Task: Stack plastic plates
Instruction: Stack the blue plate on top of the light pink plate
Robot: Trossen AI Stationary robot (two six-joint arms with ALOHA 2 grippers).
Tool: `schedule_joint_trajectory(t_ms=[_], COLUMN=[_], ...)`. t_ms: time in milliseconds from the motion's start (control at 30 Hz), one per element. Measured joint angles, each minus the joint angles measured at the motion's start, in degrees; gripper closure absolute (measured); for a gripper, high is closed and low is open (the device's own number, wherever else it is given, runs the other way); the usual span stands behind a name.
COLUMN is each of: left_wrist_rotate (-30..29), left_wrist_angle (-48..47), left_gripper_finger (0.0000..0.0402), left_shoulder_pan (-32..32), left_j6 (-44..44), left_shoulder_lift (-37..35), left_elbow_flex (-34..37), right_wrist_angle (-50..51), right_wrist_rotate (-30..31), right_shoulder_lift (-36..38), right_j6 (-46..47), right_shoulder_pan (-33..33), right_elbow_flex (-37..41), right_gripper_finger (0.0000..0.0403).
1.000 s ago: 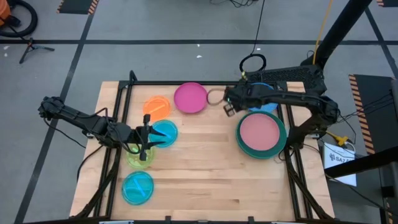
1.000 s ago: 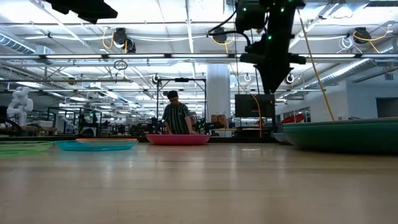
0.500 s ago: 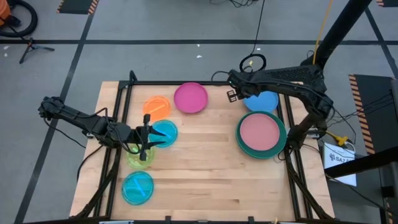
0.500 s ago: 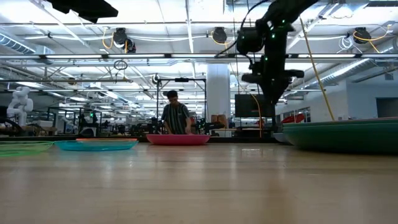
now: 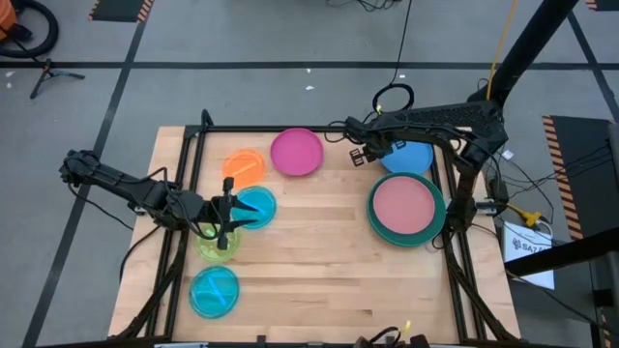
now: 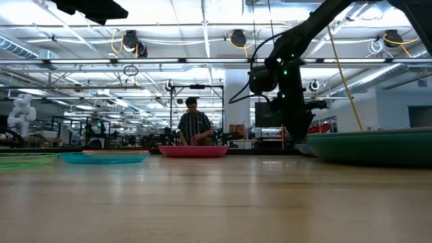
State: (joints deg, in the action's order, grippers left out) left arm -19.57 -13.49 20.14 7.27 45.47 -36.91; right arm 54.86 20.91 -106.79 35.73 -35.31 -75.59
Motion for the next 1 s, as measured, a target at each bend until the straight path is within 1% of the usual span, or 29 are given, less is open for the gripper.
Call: schedule_joint_trajectory(t_ms=[233,433,767,900,1000], left_wrist_rotate=[0.0,0.0,0.0,0.0,0.0], left_wrist_angle=[0.0,0.0,0.0,0.0,0.0], left_gripper_finger=[0.0277,0.0277,0.0277,0.0277,0.0277], left_shoulder_pan=[0.0,0.0,0.0,0.0,0.0], left_j6=[0.0,0.0,0.1,0.1,0.1], left_shoulder_lift=[0.0,0.0,0.0,0.0,0.0], left_elbow_flex=[0.0,0.0,0.0,0.0,0.0], right_wrist_angle=[-0.9,-3.7,-4.0,-4.1,-4.1], right_wrist_rotate=[0.0,0.0,0.0,0.0,0.0], right_shoulder_lift=[-2.7,-4.6,-4.6,-4.6,-4.6], right_j6=[-0.4,-0.4,-0.1,0.0,0.0], right_shoulder_pan=[-0.4,-0.4,-0.4,-0.3,-0.2], right_elbow_flex=[0.0,0.0,0.0,0.0,0.0], right_gripper_finger=[0.0309,0.0309,0.0311,0.0327,0.0354])
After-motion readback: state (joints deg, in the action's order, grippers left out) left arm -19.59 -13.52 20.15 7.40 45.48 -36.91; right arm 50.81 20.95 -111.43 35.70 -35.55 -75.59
